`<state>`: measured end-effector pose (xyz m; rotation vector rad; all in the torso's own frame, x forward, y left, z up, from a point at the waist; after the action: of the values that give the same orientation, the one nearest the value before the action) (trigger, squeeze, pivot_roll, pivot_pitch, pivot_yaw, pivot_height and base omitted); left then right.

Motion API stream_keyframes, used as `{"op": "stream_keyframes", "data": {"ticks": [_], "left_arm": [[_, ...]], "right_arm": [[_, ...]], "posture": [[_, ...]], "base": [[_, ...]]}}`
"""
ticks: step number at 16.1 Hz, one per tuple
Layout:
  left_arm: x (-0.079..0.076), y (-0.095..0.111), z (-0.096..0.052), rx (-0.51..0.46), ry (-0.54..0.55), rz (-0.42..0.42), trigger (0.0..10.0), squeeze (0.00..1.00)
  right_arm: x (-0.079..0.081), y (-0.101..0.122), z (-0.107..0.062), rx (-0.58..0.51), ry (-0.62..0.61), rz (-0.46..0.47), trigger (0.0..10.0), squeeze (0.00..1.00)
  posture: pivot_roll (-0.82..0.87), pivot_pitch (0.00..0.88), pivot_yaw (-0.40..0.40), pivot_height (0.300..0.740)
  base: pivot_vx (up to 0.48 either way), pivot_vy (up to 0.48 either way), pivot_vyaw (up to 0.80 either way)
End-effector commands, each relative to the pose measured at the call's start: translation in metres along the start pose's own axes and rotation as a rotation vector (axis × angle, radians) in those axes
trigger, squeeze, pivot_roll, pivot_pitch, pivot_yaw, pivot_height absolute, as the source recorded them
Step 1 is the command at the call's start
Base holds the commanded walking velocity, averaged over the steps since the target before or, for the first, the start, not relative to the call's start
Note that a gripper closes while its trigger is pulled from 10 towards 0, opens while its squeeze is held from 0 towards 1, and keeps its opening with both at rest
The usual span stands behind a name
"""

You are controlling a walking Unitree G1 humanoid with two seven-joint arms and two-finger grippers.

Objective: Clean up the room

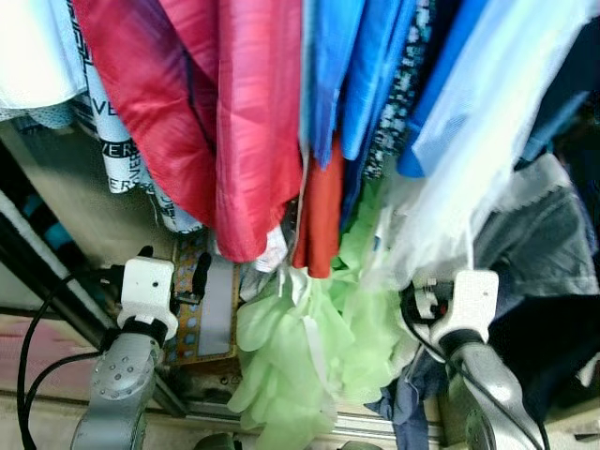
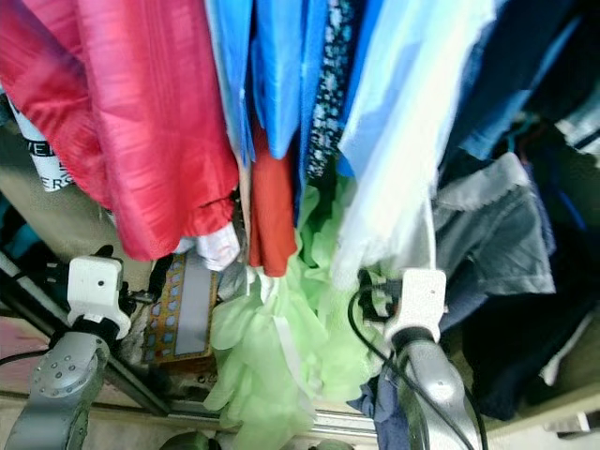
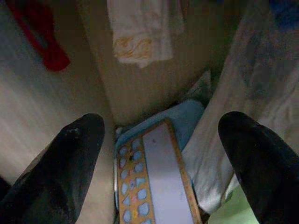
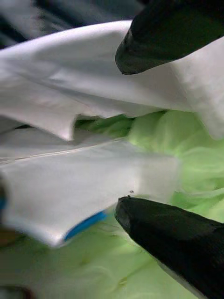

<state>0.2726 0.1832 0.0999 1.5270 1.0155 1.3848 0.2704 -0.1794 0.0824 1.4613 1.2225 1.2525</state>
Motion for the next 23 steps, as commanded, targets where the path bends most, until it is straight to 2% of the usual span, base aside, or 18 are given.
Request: {"op": "stream_keyframes", "data": {"ticks": [1, 4, 13, 19, 23], "left_arm": [[0.0, 0.002, 0.005, -0.002, 0.007, 0.004, 10.0, 0.0], [-0.003, 0.012, 0.01, -0.022, 0.0, 0.0, 10.0, 0.0], [-0.007, 0.011, 0.011, -0.011, -0.01, -0.002, 10.0, 0.0], [-0.009, 0.01, 0.01, -0.006, -0.012, 0.0, 10.0, 0.0], [-0.009, 0.013, 0.015, -0.016, -0.011, 0.001, 10.0, 0.0]], "right_arm": [[0.002, 0.002, 0.005, -0.007, 0.014, 0.0, 10.0, 0.0], [0.01, 0.005, 0.008, -0.002, 0.047, 0.006, 10.0, 0.0], [0.01, 0.003, 0.011, 0.005, 0.045, 0.017, 10.0, 0.0], [0.01, 0.003, 0.013, 0.007, 0.041, 0.018, 10.0, 0.0], [0.012, 0.007, 0.019, -0.009, 0.039, 0.022, 10.0, 0.0]], "posture": [[-0.02, 0.0, -0.047, 0.74], [-0.01, 0.0, -0.051, 0.74], [-0.02, 0.0, -0.048, 0.74], [-0.01, 0.0, -0.052, 0.74], [-0.02, 0.0, -0.042, 0.74]], "base": [[0.0, 0.0, 0.0], [0.0, 0.0, 0.0], [0.0, 0.0, 0.0], [-0.277, 0.0, 0.0], [-0.268, 0.0, 0.0]]}}
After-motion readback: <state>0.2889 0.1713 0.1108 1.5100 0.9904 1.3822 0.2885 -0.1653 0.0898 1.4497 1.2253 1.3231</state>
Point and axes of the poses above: a point about 5 cm out from each wrist's last joint towards the gripper, its own z axis pointing out of the wrist towards the gripper, its own y axis along the axis of the wrist's last joint, x = y × z, the point moved 4 cm from there along z, pointing out of the wrist towards the gripper, and after that the axes turned 9 degrees about z, right-handed, at the moved point
